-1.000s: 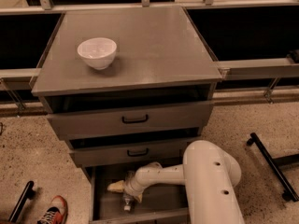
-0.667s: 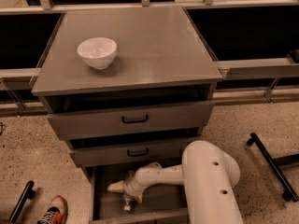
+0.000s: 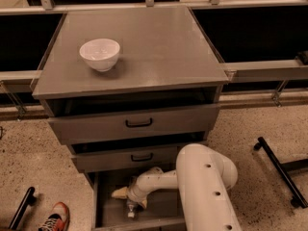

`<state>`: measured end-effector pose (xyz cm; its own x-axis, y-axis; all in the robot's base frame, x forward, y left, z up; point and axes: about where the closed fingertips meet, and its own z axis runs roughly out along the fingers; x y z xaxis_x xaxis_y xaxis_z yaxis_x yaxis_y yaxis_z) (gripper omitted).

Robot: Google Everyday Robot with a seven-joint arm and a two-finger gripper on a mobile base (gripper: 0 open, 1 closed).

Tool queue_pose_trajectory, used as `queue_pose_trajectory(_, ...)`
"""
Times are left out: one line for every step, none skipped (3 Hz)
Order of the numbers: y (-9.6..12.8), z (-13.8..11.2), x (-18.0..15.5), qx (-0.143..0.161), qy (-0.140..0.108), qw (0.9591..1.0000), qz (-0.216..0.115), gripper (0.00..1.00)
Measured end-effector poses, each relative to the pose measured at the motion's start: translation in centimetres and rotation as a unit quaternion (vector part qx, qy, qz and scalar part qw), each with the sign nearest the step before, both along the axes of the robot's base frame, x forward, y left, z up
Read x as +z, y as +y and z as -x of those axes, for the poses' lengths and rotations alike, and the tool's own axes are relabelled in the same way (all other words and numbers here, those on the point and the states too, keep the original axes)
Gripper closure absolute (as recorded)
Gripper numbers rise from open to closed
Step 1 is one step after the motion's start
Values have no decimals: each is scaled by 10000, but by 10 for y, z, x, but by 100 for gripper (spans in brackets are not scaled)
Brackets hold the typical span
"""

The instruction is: Pick blue plastic bottle from bottom drawer and place on counter

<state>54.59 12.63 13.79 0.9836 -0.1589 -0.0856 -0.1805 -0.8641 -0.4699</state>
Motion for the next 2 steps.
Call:
queue_pose_trajectory(0, 1, -12, 20, 53, 9999, 139, 26)
queue_pose_trajectory(0, 1, -8, 20, 53, 9999, 138, 50)
